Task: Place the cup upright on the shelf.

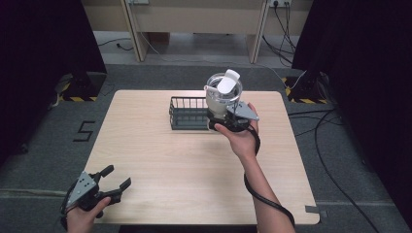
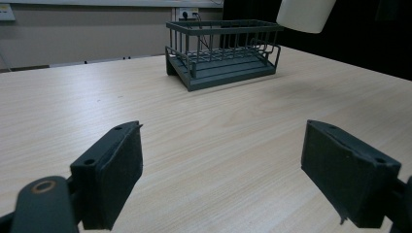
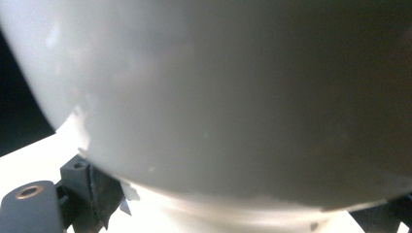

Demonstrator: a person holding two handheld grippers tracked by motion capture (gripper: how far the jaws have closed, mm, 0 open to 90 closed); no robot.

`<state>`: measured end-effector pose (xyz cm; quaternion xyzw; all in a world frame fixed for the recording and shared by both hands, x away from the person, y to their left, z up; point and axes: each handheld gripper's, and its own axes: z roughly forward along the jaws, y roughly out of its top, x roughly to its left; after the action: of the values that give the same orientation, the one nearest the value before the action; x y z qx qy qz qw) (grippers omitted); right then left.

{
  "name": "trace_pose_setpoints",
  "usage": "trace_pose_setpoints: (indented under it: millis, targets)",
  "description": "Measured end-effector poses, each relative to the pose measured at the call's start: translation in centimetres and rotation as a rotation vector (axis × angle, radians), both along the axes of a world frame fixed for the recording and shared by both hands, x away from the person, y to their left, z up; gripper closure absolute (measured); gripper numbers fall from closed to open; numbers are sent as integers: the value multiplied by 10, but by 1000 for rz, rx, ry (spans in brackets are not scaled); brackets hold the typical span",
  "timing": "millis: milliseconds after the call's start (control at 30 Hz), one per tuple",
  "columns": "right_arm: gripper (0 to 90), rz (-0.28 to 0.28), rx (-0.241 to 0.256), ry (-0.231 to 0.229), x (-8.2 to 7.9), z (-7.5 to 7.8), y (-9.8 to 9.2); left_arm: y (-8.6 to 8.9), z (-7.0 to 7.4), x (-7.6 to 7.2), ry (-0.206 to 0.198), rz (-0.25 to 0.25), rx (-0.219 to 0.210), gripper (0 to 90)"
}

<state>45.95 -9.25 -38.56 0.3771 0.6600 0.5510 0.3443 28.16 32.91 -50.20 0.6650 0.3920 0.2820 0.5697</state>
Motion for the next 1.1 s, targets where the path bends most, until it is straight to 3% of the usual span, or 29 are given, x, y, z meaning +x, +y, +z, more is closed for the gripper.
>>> trace_pose_setpoints:
  millis: [1100]
  targets:
    - [111, -12, 12, 1, 24, 14, 12, 0, 0, 0, -1, 1, -3, 146]
